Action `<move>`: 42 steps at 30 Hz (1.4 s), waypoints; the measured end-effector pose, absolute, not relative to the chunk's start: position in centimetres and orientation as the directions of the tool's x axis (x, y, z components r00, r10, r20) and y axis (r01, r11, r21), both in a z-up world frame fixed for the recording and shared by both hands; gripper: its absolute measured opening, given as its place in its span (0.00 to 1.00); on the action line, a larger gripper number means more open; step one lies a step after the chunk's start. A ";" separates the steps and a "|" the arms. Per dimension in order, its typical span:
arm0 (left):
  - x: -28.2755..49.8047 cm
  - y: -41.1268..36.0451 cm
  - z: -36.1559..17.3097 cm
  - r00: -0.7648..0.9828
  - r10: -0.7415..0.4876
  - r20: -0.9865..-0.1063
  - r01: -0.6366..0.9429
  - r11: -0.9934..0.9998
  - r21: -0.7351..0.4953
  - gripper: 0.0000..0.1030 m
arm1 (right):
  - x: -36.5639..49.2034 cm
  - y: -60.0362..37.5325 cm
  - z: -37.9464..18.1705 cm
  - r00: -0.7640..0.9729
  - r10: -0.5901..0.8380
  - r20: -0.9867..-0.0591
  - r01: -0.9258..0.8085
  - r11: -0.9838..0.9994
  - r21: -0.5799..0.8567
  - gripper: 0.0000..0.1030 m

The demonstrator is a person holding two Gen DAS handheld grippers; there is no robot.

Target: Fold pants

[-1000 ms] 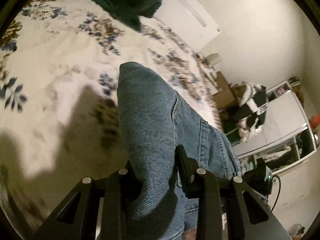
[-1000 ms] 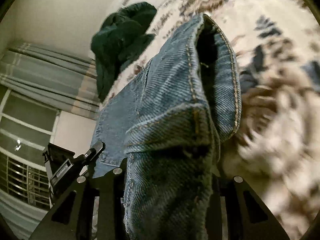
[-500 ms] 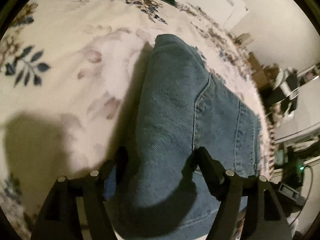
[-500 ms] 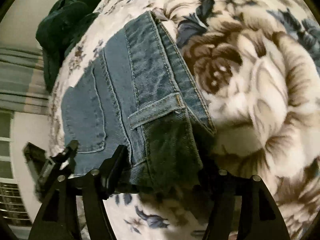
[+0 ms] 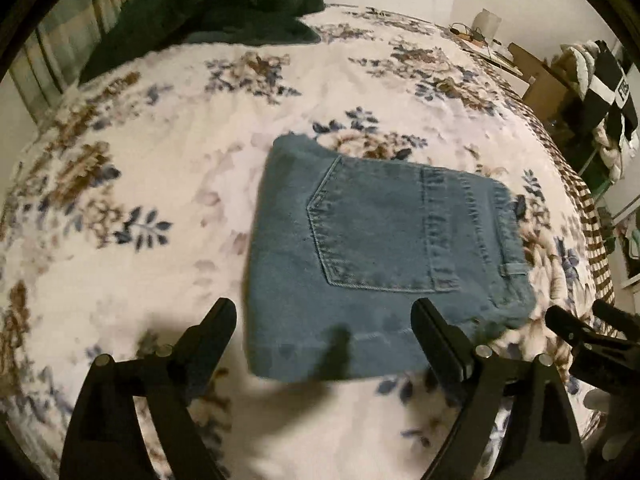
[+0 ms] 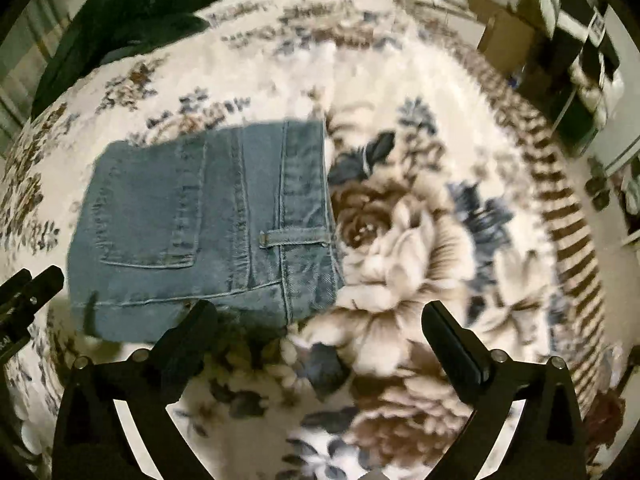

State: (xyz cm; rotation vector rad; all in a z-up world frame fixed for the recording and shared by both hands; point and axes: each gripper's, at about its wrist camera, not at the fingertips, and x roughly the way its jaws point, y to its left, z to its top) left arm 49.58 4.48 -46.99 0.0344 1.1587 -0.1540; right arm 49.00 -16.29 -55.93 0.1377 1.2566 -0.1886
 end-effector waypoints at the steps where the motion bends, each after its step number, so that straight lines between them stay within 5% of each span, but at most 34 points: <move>1: 49.3 4.3 -46.2 0.400 -0.095 -0.911 0.133 0.990 -0.045 0.86 | 48.3 -16.3 -54.6 0.315 -0.072 -0.946 0.208 0.978 -0.006 1.00; 26: 25.4 0.3 -13.8 0.625 -0.037 -0.780 0.048 0.999 -0.009 0.86 | 21.6 -19.4 -16.2 0.641 -0.008 -0.767 0.077 0.996 0.054 1.00; 37: 18.0 0.1 -6.1 0.688 -0.016 -0.725 0.007 1.000 -0.015 0.87 | 11.5 -20.5 -4.8 0.697 0.026 -0.717 0.033 0.997 0.068 1.00; 42: 15.4 0.5 -4.5 0.711 0.008 -0.703 -0.005 1.000 0.006 0.96 | 8.0 -19.9 -1.4 0.715 0.035 -0.698 0.016 0.998 0.066 1.00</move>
